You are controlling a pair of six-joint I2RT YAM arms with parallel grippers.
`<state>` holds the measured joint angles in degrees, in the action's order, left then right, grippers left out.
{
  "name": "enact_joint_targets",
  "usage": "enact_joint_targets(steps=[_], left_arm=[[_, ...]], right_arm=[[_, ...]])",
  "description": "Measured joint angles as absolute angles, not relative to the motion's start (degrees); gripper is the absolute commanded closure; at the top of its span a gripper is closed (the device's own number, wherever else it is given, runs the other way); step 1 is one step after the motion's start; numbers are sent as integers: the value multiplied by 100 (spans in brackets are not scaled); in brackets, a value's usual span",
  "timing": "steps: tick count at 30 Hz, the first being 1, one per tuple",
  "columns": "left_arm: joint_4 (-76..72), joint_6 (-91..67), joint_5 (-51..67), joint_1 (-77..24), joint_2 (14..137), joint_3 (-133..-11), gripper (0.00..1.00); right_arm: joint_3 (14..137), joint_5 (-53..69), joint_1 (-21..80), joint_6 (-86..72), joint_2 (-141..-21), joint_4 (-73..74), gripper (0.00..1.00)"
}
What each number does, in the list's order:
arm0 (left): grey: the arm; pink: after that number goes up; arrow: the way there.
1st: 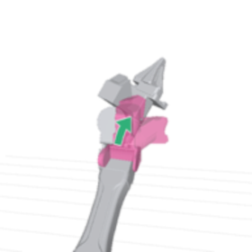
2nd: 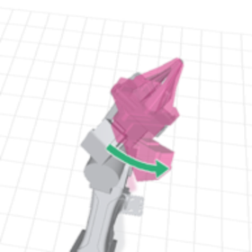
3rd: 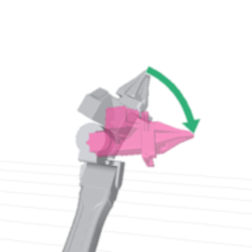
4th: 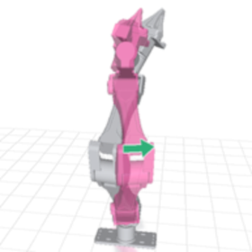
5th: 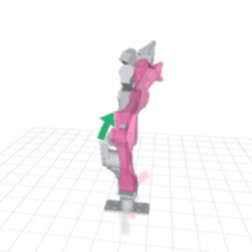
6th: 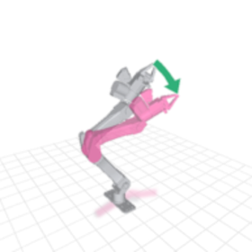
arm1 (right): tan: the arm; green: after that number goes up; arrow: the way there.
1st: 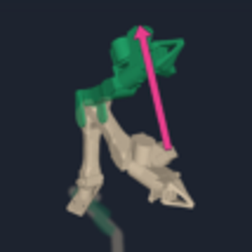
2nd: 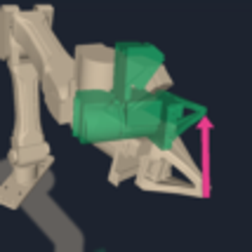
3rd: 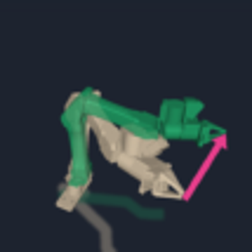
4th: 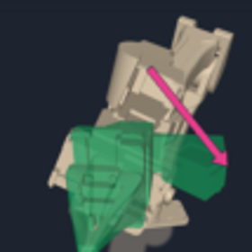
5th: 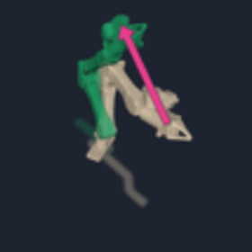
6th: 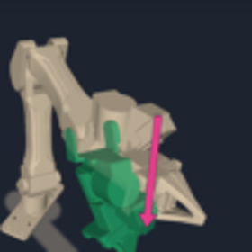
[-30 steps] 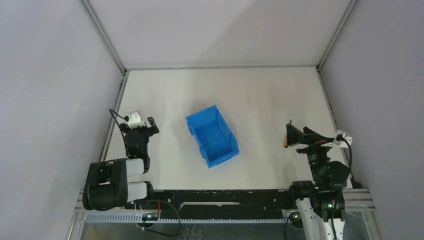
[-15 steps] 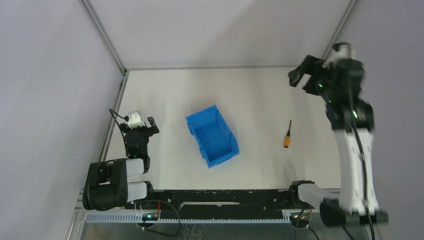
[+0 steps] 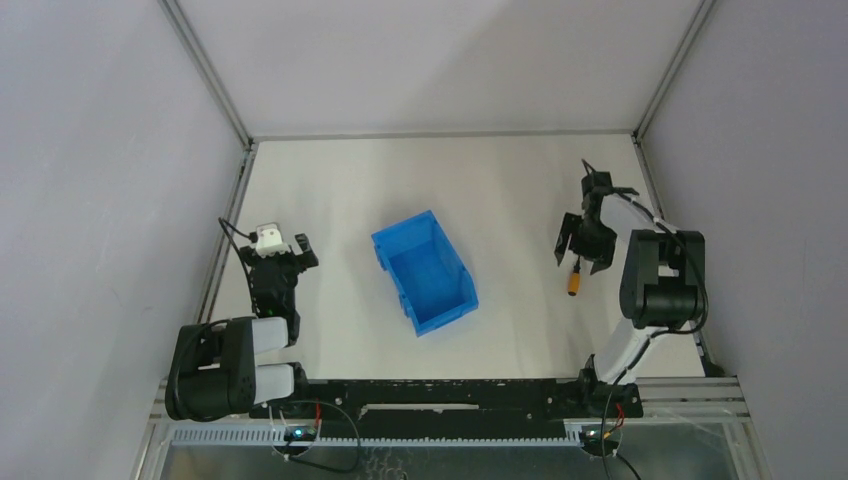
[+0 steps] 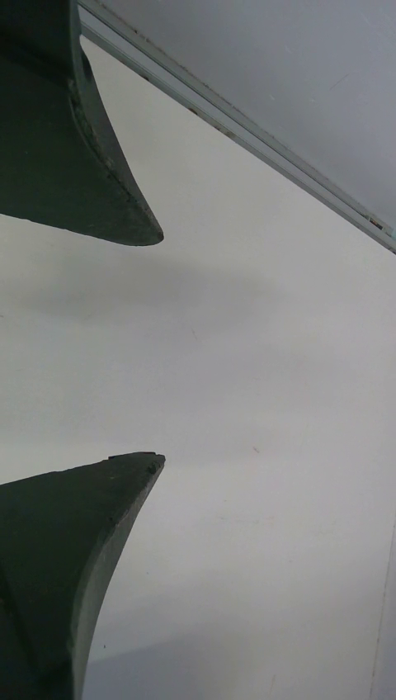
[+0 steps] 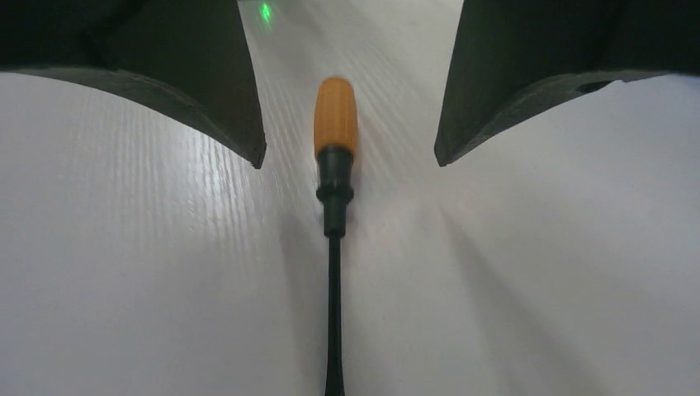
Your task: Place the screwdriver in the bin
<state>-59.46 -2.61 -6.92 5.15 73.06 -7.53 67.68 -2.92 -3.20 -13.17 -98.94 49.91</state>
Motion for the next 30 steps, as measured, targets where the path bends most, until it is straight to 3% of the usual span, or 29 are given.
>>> enact_joint_targets(steps=[3, 8, 9, 17, 30], left_arm=[[-5946, -261, -692, 515, 7306, -753, 0], [-5946, -261, -692, 515, 7306, -753, 0], [-5946, -261, -692, 515, 7306, -753, 0], [-5946, -261, -692, 515, 7306, -753, 0], [-5946, -261, -692, 515, 7306, -753, 0]], right_arm=[[6407, -301, -320, -1313, -10226, 4587, 31], [6265, -257, -325, -1295, -10202, 4331, 93], [6263, -244, -325, -1267, -10202, 4313, 100], [6654, -515, -137, -1245, -10180, 4899, 100], [9920, -679, 318, -1450, -9288, 7199, 100]])
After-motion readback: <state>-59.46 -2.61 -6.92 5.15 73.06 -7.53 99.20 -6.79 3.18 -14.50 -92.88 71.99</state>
